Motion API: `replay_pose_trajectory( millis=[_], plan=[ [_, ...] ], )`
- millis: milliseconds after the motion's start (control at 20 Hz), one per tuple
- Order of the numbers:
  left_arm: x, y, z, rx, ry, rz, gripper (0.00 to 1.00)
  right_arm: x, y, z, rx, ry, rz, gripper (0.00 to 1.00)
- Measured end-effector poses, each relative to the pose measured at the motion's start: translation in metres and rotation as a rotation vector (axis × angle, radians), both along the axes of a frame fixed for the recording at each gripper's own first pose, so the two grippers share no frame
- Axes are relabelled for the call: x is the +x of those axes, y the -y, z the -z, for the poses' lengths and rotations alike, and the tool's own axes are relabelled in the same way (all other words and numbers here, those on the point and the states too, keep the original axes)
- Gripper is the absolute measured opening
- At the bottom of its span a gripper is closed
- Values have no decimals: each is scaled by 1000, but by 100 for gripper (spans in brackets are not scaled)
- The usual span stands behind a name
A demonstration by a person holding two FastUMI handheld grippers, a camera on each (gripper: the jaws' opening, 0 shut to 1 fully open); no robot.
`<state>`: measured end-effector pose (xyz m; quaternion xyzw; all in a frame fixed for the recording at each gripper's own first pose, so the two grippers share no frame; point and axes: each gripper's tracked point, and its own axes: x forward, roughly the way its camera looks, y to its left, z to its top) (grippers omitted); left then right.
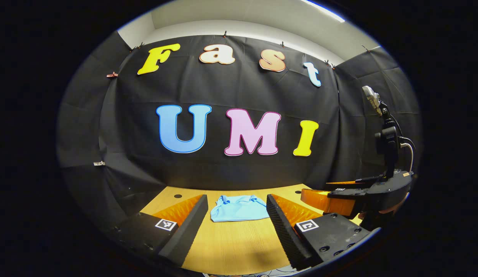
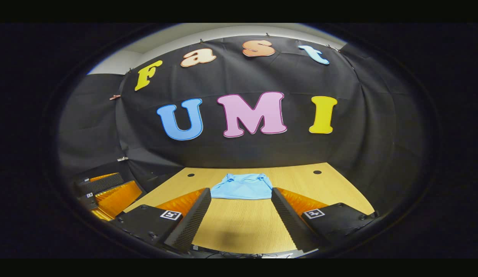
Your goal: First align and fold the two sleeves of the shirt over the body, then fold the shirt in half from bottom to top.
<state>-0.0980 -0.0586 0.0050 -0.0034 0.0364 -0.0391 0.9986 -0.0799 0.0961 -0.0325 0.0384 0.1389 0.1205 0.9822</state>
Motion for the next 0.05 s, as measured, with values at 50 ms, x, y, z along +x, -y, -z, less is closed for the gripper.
replay_pose_trajectory(
  millis=[50],
  plan=[
    [0,-1,0,0,-1,-1,97,1,0,1,-1,-2,2,99]
  ],
)
